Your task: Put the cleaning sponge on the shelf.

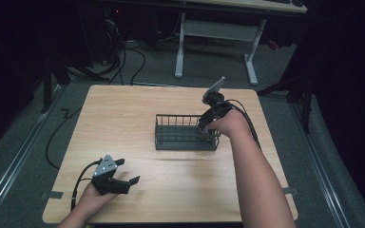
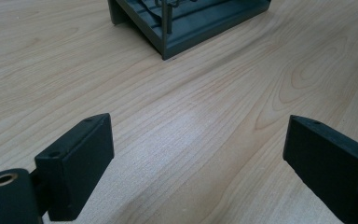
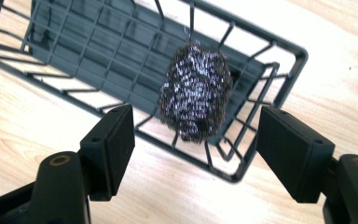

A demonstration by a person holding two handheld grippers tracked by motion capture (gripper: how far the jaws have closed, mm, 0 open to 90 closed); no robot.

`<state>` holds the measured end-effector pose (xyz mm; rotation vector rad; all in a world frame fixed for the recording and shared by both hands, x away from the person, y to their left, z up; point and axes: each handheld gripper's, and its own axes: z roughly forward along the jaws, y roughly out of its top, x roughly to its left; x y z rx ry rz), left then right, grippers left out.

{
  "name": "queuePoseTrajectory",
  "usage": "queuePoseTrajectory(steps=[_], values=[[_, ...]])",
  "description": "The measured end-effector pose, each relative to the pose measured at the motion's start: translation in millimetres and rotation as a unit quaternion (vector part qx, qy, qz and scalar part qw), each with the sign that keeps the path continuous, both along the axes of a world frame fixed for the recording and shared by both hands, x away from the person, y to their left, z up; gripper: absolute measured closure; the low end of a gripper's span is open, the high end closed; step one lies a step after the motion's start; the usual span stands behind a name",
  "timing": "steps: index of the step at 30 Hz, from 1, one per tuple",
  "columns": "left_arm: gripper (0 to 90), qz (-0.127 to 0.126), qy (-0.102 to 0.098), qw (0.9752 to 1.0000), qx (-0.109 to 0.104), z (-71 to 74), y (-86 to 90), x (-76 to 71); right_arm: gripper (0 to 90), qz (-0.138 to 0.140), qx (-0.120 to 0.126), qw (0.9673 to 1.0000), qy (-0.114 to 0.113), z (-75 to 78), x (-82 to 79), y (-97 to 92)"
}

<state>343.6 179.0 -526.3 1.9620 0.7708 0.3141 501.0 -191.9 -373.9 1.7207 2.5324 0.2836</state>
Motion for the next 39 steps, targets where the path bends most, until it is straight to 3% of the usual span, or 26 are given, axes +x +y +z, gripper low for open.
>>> queuePoseTrajectory(steps=[20, 22, 28, 34, 37, 39], values=[[9.5, -0.002, 0.006, 0.9999, 0.009, -1.2, -1.2, 0.2, 25.8, -0.014, -0.001, 0.9999, -0.005, -6.7, -33.7, -38.0], [9.6, -0.001, 0.005, 0.9999, 0.009, -1.2, -1.4, 0.1, 27.0, -0.014, -0.001, 0.9999, 0.002, -8.2, -39.9, -42.8], [9.5, 0.0, 0.004, 0.9999, 0.011, -1.5, -2.0, 0.3, 24.4, -0.011, -0.004, 0.9999, -0.008, -15.5, -64.1, -52.4], [9.5, -0.003, 0.005, 0.9998, 0.018, -2.4, -3.2, 0.6, 19.2, -0.011, 0.012, 0.9999, -0.003, -31.6, -90.7, -58.1], [9.5, -0.002, 0.006, 0.9998, 0.019, -2.5, -3.9, 0.3, 20.3, -0.01, 0.015, 0.9998, -0.01, -40.4, -104.3, -61.2], [9.5, 0.0, 0.005, 0.9998, 0.018, -2.4, -3.9, 0.3, 21.6, 0.003, 0.016, 0.9994, -0.03, -45.6, -113.6, -62.4]])
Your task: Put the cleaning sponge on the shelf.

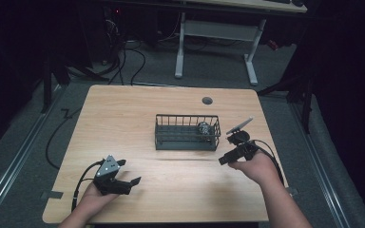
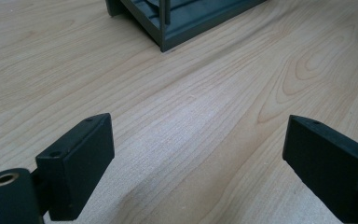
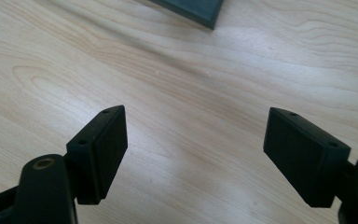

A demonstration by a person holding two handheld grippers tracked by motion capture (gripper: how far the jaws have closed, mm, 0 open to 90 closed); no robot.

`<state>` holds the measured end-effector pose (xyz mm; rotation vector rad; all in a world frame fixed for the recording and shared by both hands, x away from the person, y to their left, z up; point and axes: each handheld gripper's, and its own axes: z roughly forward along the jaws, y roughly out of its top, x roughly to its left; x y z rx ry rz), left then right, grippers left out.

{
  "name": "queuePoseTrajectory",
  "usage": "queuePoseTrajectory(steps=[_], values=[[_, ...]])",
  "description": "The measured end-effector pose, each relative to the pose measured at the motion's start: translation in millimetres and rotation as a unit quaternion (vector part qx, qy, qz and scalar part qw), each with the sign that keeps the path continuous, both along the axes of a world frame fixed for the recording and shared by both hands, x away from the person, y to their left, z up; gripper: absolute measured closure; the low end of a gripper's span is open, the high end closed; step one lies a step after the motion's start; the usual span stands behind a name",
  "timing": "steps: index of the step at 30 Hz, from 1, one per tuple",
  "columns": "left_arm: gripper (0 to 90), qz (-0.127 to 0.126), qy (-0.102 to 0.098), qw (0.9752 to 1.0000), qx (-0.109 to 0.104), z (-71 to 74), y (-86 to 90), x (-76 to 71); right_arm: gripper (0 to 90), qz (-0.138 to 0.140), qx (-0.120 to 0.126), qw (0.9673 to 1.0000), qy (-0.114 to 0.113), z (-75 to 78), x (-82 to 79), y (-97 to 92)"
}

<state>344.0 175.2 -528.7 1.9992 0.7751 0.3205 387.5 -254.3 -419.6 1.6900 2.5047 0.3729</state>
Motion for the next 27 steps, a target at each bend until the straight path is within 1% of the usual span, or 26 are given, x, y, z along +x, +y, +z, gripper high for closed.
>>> queuePoseTrajectory(steps=[3, 5, 6, 7, 9, 10, 12, 13, 14, 15, 16, 17, 18, 19, 20, 21, 23, 24, 26, 27], values=[[9.5, 0.0, -0.003, 1.0, -0.001, 0.6, -0.2, -0.3, 21.7, 0.005, 0.025, 0.9994, -0.023, -14.2, -18.0, -0.4], [9.5, -0.003, -0.005, 1.0, -0.004, 1.6, -0.5, -1.1, 22.9, 0.01, 0.03, 0.9984, -0.048, -25.9, -29.7, -1.9], [9.7, -0.003, -0.006, 1.0, -0.006, 2.1, -0.8, -1.7, 24.9, 0.011, 0.036, 0.9976, -0.059, -30.3, -34.8, -2.3], [9.7, -0.003, -0.005, 1.0, -0.006, 2.7, -1.1, -2.3, 25.2, 0.014, 0.043, 0.996, -0.077, -36.5, -41.6, -3.4], [9.7, -0.005, -0.008, 0.9999, -0.004, 3.2, -2.1, -3.4, 25.6, 0.01, 0.07, 0.9918, -0.106, -49.5, -55.9, -6.0], [9.7, -0.005, -0.009, 0.9999, -0.004, 3.3, -2.6, -3.8, 26.3, 0.008, 0.076, 0.9897, -0.121, -53.1, -61.0, -6.9], [9.7, -0.005, -0.009, 0.9999, -0.003, 3.6, -2.9, -4.4, 26.0, 0.007, 0.077, 0.9839, -0.161, -62.2, -73.4, -8.9], [9.7, -0.005, -0.011, 0.9999, -0.003, 3.7, -3.0, -4.5, 25.3, 0.004, 0.086, 0.9798, -0.18, -67.7, -80.4, -10.3], [9.7, -0.004, -0.014, 0.9999, -0.003, 3.8, -3.0, -4.7, 25.2, 0.003, 0.091, 0.9771, -0.192, -70.9, -84.4, -11.3], [9.7, -0.003, -0.014, 0.9999, -0.004, 4.0, -2.7, -4.7, 25.5, -0.005, 0.092, 0.9724, -0.214, -76.0, -91.9, -12.3], [9.7, -0.002, -0.013, 0.9999, -0.005, 4.3, -2.0, -4.4, 25.6, -0.01, 0.092, 0.9693, -0.228, -79.4, -96.6, -13.1], [9.7, 0.0, -0.014, 0.9999, -0.006, 4.3, -1.7, -4.3, 25.5, -0.02, 0.092, 0.9629, -0.253, -85.9, -105.3, -15.3], [9.7, 0.001, -0.015, 0.9999, -0.005, 4.6, -1.2, -4.1, 26.2, -0.031, 0.097, 0.9575, -0.27, -90.7, -112.0, -16.8], [9.7, 0.003, -0.014, 0.9999, -0.006, 4.7, -1.0, -3.8, 29.3, -0.036, 0.104, 0.9479, -0.299, -99.7, -123.1, -21.1], [9.7, 0.005, -0.015, 0.9999, -0.007, 4.4, -1.3, -3.5, 27.3, -0.036, 0.12, 0.9479, -0.293, -100.9, -126.1, -24.5], [9.7, 0.005, -0.014, 0.9999, -0.007, 4.2, -1.5, -3.2, 27.7, -0.032, 0.132, 0.9474, -0.29, -97.9, -127.0, -27.3], [9.7, 0.004, -0.015, 0.9999, -0.001, 3.3, -2.7, -3.0, 28.6, -0.031, 0.124, 0.9428, -0.308, -95.6, -129.2, -30.7], [9.7, 0.004, -0.014, 0.9999, 0.001, 3.2, -3.1, -3.0, 28.5, -0.034, 0.122, 0.9429, -0.308, -96.2, -128.9, -31.9], [9.7, 0.006, -0.015, 0.9999, -0.002, 3.4, -3.3, -3.2, 27.5, -0.038, 0.127, 0.9427, -0.306, -98.1, -127.4, -31.6], [9.7, 0.006, -0.015, 0.9999, -0.002, 3.5, -3.3, -3.2, 27.4, -0.033, 0.123, 0.9434, -0.306, -98.3, -126.4, -29.9]])
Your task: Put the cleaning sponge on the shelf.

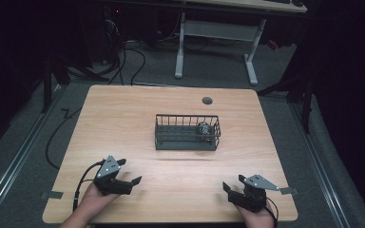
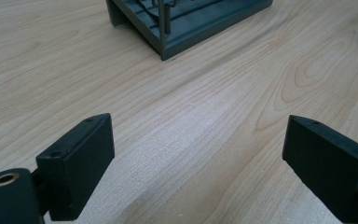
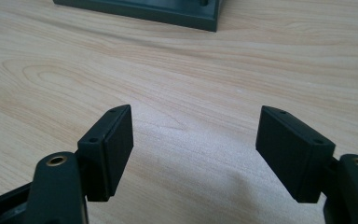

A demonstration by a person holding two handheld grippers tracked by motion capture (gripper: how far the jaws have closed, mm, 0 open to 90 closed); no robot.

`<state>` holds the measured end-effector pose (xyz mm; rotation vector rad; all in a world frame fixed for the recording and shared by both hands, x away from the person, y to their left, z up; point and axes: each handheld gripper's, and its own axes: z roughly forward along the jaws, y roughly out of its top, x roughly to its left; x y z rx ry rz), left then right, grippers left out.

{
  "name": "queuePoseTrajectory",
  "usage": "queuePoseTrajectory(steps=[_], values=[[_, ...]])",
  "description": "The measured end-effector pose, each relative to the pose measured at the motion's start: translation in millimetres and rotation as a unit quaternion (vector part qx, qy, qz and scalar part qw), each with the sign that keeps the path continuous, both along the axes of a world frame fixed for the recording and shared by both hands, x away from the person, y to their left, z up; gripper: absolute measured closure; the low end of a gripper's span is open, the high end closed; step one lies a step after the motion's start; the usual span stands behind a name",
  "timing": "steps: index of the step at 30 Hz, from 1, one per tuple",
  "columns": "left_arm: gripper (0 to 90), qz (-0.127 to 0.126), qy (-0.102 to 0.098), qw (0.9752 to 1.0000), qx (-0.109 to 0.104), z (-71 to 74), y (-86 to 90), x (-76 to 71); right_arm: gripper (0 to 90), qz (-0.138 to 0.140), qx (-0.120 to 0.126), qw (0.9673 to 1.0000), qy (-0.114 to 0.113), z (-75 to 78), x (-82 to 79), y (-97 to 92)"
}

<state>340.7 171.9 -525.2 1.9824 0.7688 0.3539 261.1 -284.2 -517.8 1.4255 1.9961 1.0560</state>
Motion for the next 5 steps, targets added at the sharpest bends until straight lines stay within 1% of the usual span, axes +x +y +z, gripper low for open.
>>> queuePoseTrajectory(steps=[1, 2, 4, 5], values=[[9.7, -0.001, 0.001, 1.0, 0.003, 0.3, 0.2, -0.3, 27.4, 0.003, -0.005, 1.0, -0.002, -0.4, 0.5, 1.0], [9.7, -0.001, 0.0, 1.0, 0.004, 0.3, 0.5, -0.4, 27.3, 0.005, -0.008, 1.0, 0.0, -1.1, 1.0, 2.7], [9.7, 0.001, 0.001, 1.0, 0.0, 0.6, 1.1, -0.6, 27.0, 0.006, -0.001, 0.9999, 0.011, -2.3, 1.6, 4.0], [9.7, 0.001, 0.001, 1.0, 0.0, 0.6, 1.1, -0.6, 27.0, 0.006, -0.001, 0.9999, 0.011, -2.3, 1.6, 4.0]])
